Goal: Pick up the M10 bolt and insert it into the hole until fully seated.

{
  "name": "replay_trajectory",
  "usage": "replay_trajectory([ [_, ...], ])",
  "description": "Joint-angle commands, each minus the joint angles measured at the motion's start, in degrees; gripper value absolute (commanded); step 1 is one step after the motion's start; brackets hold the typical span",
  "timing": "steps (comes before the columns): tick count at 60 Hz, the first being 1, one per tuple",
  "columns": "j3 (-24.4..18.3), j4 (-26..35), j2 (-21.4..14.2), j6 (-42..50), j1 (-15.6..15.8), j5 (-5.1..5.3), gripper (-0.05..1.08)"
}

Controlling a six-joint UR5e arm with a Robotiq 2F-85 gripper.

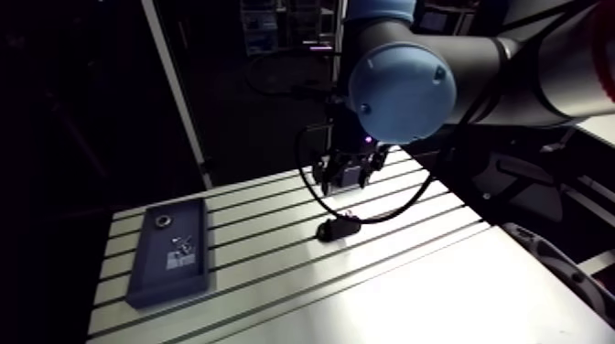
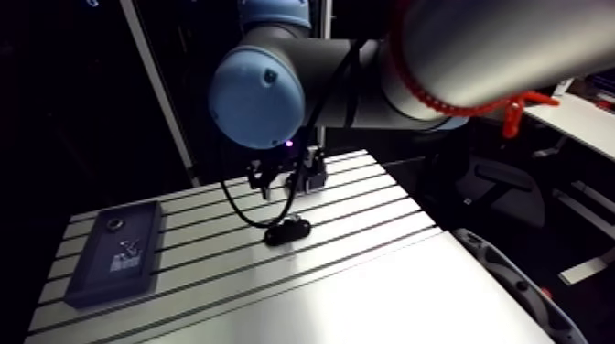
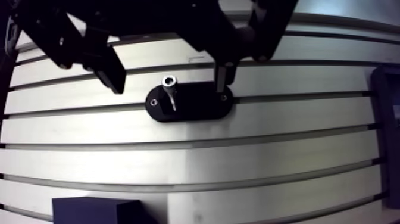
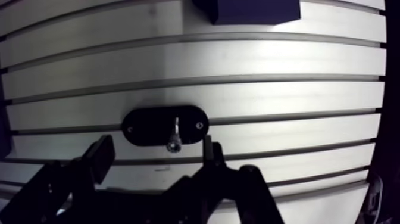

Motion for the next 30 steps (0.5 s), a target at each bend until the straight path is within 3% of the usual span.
replay_trajectory([
  [1, 0.4, -1.1, 0.8, -0.2, 0.0, -0.03, 0.26],
  [30, 1.0, -1.7, 2.1, -1.5, -0.5, -0.30, 0.34],
])
